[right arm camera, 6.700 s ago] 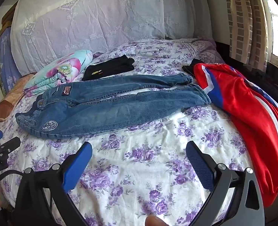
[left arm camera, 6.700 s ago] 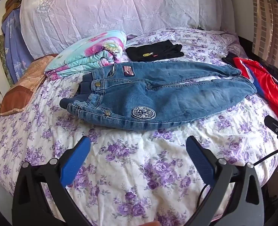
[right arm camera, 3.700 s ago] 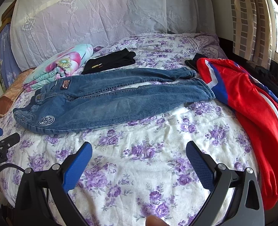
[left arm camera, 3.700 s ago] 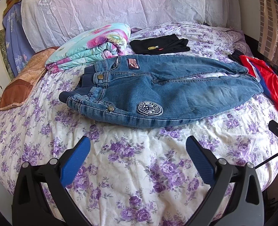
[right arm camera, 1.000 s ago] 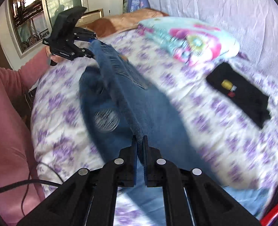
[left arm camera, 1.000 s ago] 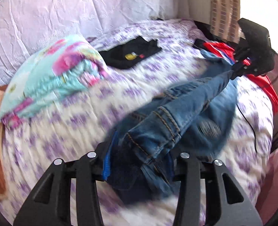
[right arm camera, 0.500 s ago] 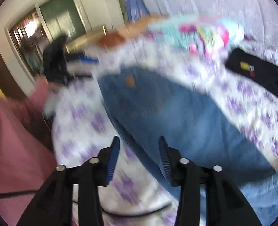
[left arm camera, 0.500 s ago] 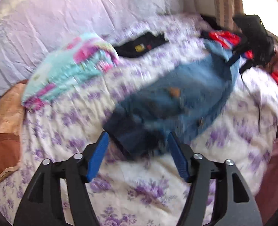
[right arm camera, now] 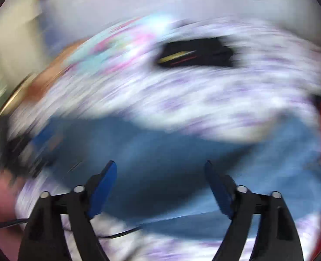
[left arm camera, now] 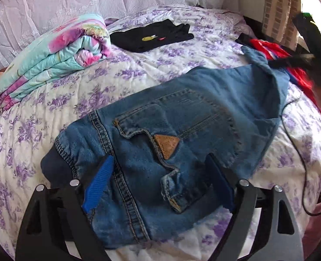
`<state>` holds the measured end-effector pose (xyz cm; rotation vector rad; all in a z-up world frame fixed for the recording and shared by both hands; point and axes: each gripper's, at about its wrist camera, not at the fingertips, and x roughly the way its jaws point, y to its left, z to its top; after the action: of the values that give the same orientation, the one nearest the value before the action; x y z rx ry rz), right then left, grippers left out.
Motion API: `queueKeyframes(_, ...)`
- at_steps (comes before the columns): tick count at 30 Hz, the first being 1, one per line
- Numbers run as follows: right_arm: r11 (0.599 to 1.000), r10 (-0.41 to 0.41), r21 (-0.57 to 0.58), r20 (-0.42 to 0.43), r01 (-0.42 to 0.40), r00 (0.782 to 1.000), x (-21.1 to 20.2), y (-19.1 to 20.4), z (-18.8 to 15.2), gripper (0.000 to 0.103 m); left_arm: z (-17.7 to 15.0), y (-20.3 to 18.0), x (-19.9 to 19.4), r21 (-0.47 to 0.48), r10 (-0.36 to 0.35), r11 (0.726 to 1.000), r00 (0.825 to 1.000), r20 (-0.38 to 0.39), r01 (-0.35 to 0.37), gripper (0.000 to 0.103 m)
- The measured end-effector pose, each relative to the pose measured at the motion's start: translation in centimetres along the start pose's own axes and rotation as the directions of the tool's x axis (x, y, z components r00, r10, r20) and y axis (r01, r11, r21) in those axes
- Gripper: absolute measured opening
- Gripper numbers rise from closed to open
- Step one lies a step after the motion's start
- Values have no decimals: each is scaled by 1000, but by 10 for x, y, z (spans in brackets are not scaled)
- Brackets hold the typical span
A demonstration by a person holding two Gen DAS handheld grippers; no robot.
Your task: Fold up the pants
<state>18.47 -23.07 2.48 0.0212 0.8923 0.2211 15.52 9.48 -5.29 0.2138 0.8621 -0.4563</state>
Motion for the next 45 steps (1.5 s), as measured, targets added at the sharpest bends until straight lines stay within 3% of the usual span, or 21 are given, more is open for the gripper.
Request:
queueKeyframes(1,994,-86,62,18,85,996,-2,-19,9,89,5,3,-6,-40,-35,999,999,26,36,84)
queueKeyframes(3,947,-264,191,8,258,964,5,-59,25,89,16,9,-16,-113,-52,992,996,75,60,84)
queueKeyframes(6,852,-441,281,-70,442,895,33,-103,35,88,26,7,-31,-152,-50,986,985,164,75,89)
queueKeyframes(9,792,-505,301,-165,531,847,70,-129,33,88,19,0,-39,-105,-62,990,971,229,89,91)
queueKeyframes(13,733,-571,282,-239,619,785,93,-138,33,86,8,14,-21,-145,-96,982,981,169,121,91)
queueKeyframes(14,725,-582,283,-236,628,778,93,-137,32,78,7,19,-18,-164,-95,979,983,158,121,91)
queueKeyframes(15,721,-587,282,-236,633,774,91,-136,31,60,6,25,-17,-189,-101,973,983,153,129,91)
queueKeyframes(16,725,-579,282,-243,628,778,90,-138,30,51,5,29,-17,-204,-112,969,981,156,143,91)
queueKeyframes(17,737,-556,292,-252,609,792,93,-144,32,33,3,34,-18,-222,-127,962,978,164,162,91)
queueKeyframes(18,747,-529,311,-259,588,808,90,-151,31,23,4,37,-19,-236,-136,956,975,173,175,91)
queueKeyframes(21,770,-486,355,-211,530,848,65,-156,31,18,2,39,-28,-237,-129,955,969,211,179,91)
queueKeyframes(23,783,-451,422,-122,457,884,32,-158,30,18,0,39,-31,-228,-128,957,967,221,179,91)
queueKeyframes(26,777,-344,581,66,244,937,-32,-170,12,19,1,34,-30,-211,-137,960,967,214,183,91)
queueKeyframes(29,746,-264,662,191,74,945,-71,-181,-30,20,2,25,-27,-185,-142,966,970,198,179,91)
queueKeyframes(31,717,-252,694,179,59,951,-73,-192,-64,33,2,22,-23,-175,-136,970,973,187,169,91)
queueKeyframes(32,702,-256,708,139,85,957,-69,-199,-78,50,2,22,-22,-172,-136,971,974,181,168,91)
queueKeyframes(35,602,-279,775,-20,191,960,-58,-227,-122,54,1,21,-19,-175,-140,970,975,174,170,91)
queueKeyframes(38,567,-226,817,29,107,974,-69,-237,-143,54,2,21,-18,-182,-148,967,973,176,179,91)
queueKeyframes(40,601,-221,795,72,77,973,-75,-233,-135,54,2,21,-17,-182,-150,966,973,178,182,91)
queueKeyframes(43,722,-243,686,134,86,961,-80,-214,-99,54,3,19,-15,-178,-140,969,974,176,172,91)
queueKeyframes(45,777,-251,621,152,106,956,-73,-209,-76,54,2,18,-17,-172,-120,973,976,184,152,91)
